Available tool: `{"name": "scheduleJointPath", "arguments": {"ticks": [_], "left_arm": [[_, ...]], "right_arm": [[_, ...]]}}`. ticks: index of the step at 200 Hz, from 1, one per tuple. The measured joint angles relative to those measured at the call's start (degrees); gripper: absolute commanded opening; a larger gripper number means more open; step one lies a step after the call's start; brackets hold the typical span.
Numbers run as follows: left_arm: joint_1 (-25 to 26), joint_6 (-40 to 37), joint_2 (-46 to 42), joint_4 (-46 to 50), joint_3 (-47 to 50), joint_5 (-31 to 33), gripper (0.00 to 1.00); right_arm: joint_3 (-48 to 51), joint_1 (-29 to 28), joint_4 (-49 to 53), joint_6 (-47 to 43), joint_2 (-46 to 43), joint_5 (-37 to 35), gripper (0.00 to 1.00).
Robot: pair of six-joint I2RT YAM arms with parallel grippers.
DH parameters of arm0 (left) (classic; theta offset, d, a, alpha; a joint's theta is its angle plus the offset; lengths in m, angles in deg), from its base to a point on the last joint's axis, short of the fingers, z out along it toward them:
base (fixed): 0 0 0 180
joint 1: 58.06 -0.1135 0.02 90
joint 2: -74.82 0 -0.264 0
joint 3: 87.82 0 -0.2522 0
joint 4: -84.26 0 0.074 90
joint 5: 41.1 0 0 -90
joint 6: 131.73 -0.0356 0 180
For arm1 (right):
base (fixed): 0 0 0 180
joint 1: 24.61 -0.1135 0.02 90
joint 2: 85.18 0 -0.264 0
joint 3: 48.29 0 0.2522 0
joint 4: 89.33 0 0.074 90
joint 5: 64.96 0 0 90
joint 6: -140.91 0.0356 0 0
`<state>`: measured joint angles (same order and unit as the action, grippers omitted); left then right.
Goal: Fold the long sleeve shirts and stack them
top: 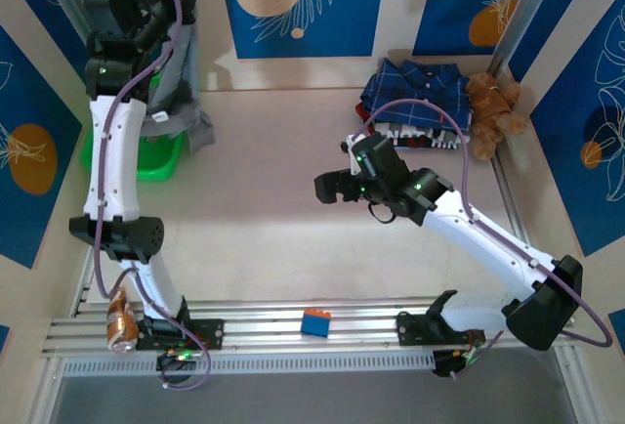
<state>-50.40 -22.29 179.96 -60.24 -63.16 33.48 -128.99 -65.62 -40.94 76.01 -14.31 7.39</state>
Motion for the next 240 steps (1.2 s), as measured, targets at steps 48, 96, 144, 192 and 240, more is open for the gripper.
{"name": "scheduleJointPath", "arguments": {"ticks": [48, 96, 144, 192, 240], "left_arm": [[11.7, 3.5, 0.0, -12.2, -10.9, -7.0, 0.00], [16.8, 3.5, 4.2, -12.9, -7.2, -7.9, 0.00], [18.0, 2.5, 2.7, -12.3, 22.0, 1.4, 0.32], [14.6, 4.5, 3.0, 0.7, 30.9, 10.2, 1.00], [13.7, 7.9, -12.0, 12.2, 49.3, 9.3, 1.00]], "right_arm": [[2.5, 7.2, -1.9, 3.7, -1.0, 0.2, 0.99], [7.9, 17.3, -3.8, 7.6, -5.6, 2.4, 0.99], [12.6, 20.5, -3.2, 10.0, -9.3, 2.9, 0.99], [15.2, 19.3, 3.0, 10.6, -10.1, 3.1, 0.98], [15.9, 8.7, 15.8, 11.8, -9.4, 4.4, 0.94]]}}
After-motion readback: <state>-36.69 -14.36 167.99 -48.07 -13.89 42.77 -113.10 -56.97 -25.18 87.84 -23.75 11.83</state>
